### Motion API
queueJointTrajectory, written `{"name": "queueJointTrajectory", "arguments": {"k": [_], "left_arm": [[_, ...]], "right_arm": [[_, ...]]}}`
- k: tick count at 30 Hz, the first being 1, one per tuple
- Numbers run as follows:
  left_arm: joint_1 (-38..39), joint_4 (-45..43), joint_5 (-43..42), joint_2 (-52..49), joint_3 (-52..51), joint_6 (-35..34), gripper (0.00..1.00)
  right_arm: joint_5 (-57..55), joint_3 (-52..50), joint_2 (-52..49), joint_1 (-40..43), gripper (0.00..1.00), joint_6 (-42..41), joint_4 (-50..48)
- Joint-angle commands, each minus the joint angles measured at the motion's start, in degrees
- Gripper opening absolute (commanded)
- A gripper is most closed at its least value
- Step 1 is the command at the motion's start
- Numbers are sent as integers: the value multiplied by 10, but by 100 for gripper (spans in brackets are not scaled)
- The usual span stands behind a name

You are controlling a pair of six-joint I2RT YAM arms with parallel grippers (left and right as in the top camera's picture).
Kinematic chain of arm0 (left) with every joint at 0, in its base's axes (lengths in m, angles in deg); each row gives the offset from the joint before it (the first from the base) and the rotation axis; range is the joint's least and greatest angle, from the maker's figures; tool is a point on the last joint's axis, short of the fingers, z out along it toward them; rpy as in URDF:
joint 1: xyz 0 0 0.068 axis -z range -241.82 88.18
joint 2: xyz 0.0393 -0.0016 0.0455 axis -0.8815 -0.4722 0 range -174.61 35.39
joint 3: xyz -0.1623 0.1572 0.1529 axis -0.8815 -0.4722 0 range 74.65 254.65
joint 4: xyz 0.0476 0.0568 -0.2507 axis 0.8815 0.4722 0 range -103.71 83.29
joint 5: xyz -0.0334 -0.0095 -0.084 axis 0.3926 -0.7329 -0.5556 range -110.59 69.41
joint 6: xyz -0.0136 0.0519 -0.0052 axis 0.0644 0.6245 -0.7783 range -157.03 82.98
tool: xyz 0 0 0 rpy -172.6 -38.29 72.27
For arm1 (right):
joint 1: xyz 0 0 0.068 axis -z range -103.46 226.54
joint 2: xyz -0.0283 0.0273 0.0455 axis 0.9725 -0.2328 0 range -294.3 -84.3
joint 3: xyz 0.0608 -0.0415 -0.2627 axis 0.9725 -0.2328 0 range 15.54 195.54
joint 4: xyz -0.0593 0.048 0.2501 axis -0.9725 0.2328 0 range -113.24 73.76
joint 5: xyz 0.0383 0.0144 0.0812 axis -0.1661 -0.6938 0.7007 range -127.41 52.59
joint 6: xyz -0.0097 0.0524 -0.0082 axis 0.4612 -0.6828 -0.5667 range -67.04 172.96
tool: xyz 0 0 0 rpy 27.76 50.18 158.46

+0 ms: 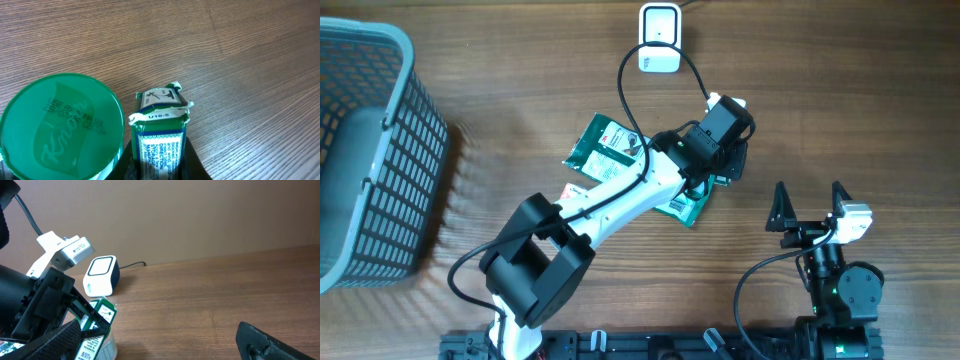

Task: Scan the item barcode
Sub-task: 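Place the small green box right of the jar and release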

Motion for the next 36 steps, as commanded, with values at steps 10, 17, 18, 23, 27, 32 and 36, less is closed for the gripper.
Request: {"name": "queueJointTrajectory", "arguments": {"k": [10, 17, 18, 23, 27, 32, 36], "left_arm": [[40, 19, 59, 28, 15, 26, 8], [41, 25, 59, 2, 14, 26, 34], [41, 25, 59, 2, 14, 26, 36], [24, -1, 130, 29, 21, 58, 40], [-30, 1, 242, 82, 44, 131, 42], [-143, 1, 280, 168, 113, 253, 48], [-206, -9, 422, 209, 209, 418, 65]], "right_arm": [[-3, -1, 3, 0, 100, -7, -2], [-3, -1, 3, 0, 100, -7, -2], [-3, -1, 3, 0, 100, -7, -2], [-3, -1, 3, 0, 100, -7, -2], [-3, -1, 3, 0, 100, -7, -2], [-3, -1, 3, 0, 100, -7, -2], [-3, -1, 3, 0, 100, -7, -2]]}}
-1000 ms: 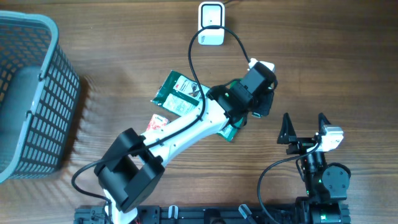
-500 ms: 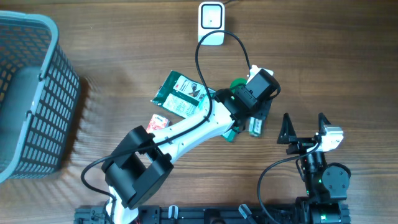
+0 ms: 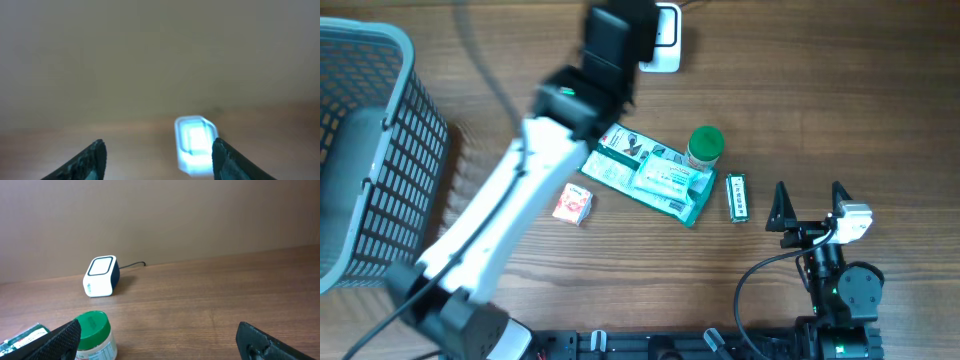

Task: Scan the item barcode
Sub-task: 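Place the small green box right of the jar and release, then retract the left arm and grasp the small green box with the right gripper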

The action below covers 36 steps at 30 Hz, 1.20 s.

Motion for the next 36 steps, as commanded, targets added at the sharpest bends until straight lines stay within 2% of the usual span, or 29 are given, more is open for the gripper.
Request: {"name": "queueJointTrajectory", "arguments": {"k": [1, 2, 3, 5, 9, 13, 14, 15, 16, 18, 19, 20, 21, 25, 30, 33, 34, 36], "left_arm": [[-38, -27, 169, 40, 85, 193, 68], [-53, -76, 213, 48, 101, 251, 71], [-64, -113, 233, 57, 103, 269, 74], [-87, -101, 235, 86, 103, 283, 77], [-124, -14, 216, 169, 96, 217, 84], [-177, 56, 96, 300, 44, 125, 92], [-196, 56, 54, 345, 11, 122, 94], [-213, 55, 14, 383, -20, 122, 100], [-227, 49, -17, 411, -47, 122, 100], [-278, 18, -126, 514, -138, 122, 100], [-306, -11, -170, 568, -186, 122, 100], [-320, -28, -184, 596, -208, 119, 100], [-345, -59, -190, 641, -244, 83, 100], [-388, -96, -190, 729, -289, 66, 100], [-376, -94, -190, 773, -289, 66, 100], [-360, -94, -190, 814, -289, 71, 100], [-360, -93, -183, 841, -289, 71, 100], [-360, -93, -183, 857, -289, 71, 100]], "right_arm": [[-3, 0, 3, 0, 100, -7, -2], [-3, 0, 3, 0, 100, -7, -2], [-3, 0, 3, 0, 100, -7, -2], [-3, 0, 3, 0, 99, -7, -2], [-3, 0, 3, 0, 100, -7, -2], [-3, 0, 3, 0, 100, -30, -2], [0, 0, 3, 0, 100, -63, -1], [17, 0, 3, 0, 100, -136, -1], [34, 0, 3, 0, 100, -209, -2], [116, 0, 3, 0, 100, -430, -10], [156, 0, 3, 0, 100, -492, -14], [172, 0, 3, 0, 100, -509, -15], [193, 0, 3, 0, 100, -522, -16], [315, 0, 3, 0, 100, -493, -19], [399, 5, -12, 0, 99, -490, -6], [400, 53, -48, 0, 99, -407, 84], [391, 110, -94, 0, 99, -339, 146], [358, 174, -150, 0, 99, -279, 224]]}}
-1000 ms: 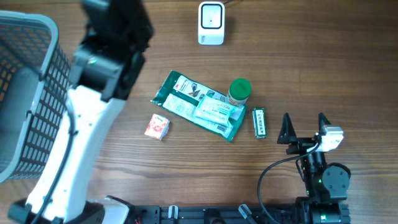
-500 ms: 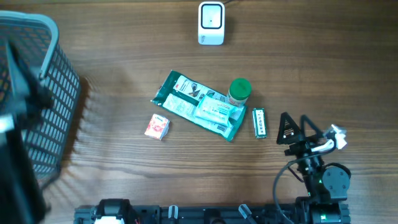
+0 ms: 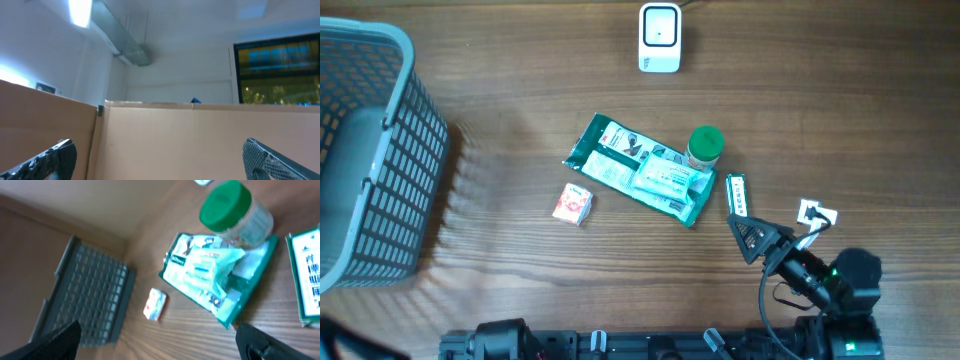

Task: Scan the item barcode
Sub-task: 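Retract the left arm and grasp the small green box with the right gripper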

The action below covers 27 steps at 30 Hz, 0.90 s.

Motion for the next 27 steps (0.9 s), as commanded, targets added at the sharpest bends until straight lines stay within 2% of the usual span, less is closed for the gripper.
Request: {"name": "queueJointTrajectory", "arguments": {"k": [1, 3, 6, 8, 10, 12, 15, 16, 21, 25, 26, 27], "left_arm": [[4, -2, 6, 31, -2, -3, 100], [4, -3, 29, 32, -2, -3, 100], [-4, -4, 32, 32, -2, 12, 100], [-16, -5, 38, 32, -2, 22, 100], [-28, -4, 39, 32, -2, 61, 100], [-38, -5, 40, 32, -2, 62, 100], [-44, 0, 40, 32, -2, 61, 100], [-44, 2, 40, 32, -2, 61, 100], [-44, 7, 40, 32, -2, 61, 100], [-44, 7, 40, 32, -2, 61, 100], [-44, 7, 41, 32, -2, 62, 100], [-44, 7, 40, 32, -2, 61, 100]], "right_arm": [[-64, 131, -101, 0, 99, 145, 122], [-133, 205, -186, 0, 100, 205, 218], [-240, 348, -386, 0, 100, 266, 339], [-241, 378, -469, 0, 100, 266, 304], [-226, 378, -545, 0, 100, 275, 243], [-215, 378, -605, 0, 100, 309, 231], [-254, 378, -707, -7, 99, 309, 222], [-268, 378, -738, -17, 94, 309, 209], [-311, 378, -823, -89, 94, 278, 131], [-439, 378, -850, -150, 94, 275, 96], [-459, 378, -855, -153, 89, 262, 93], [-459, 378, -856, -153, 74, 261, 90]]}}
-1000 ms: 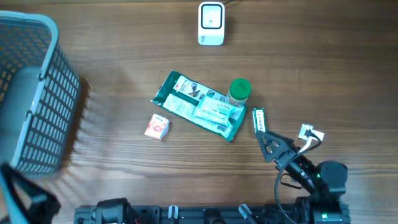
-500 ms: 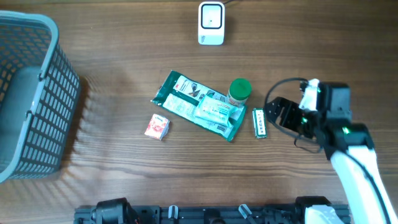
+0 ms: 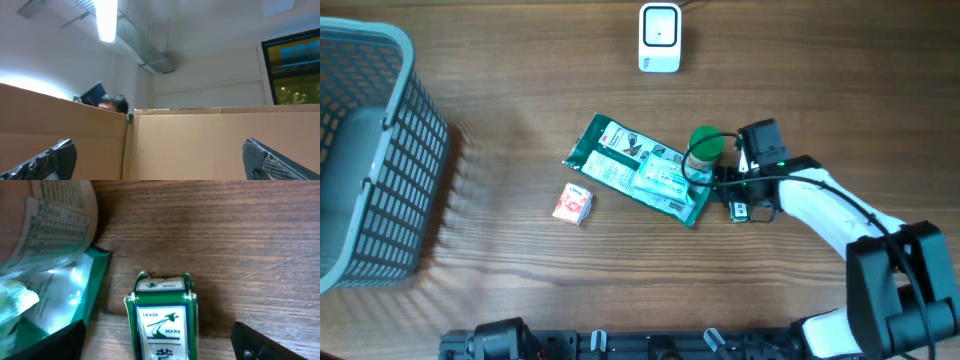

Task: Scan the item barcode
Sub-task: 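Retract the left arm and grasp the small green box with the right gripper, then carry the small green box over the white scanner with the right gripper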

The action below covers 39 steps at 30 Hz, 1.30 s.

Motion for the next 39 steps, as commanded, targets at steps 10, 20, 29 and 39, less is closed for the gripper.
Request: {"name": "queueJointTrajectory", "arguments": {"k": [10, 20, 29, 39], "left_arm": [[-8, -20, 10, 5, 0, 9, 100], [-30, 5, -111, 91, -19, -127, 100], [-30, 18, -144, 89, -192, -298, 100], [-30, 218, -144, 89, -310, -378, 100]], "right_arm": [[38, 31, -15, -4, 25, -29, 21], [86, 170, 60, -4, 20, -28, 212], [317, 223, 132, -4, 20, 3, 226], [502, 213, 131, -4, 24, 97, 87]]}}
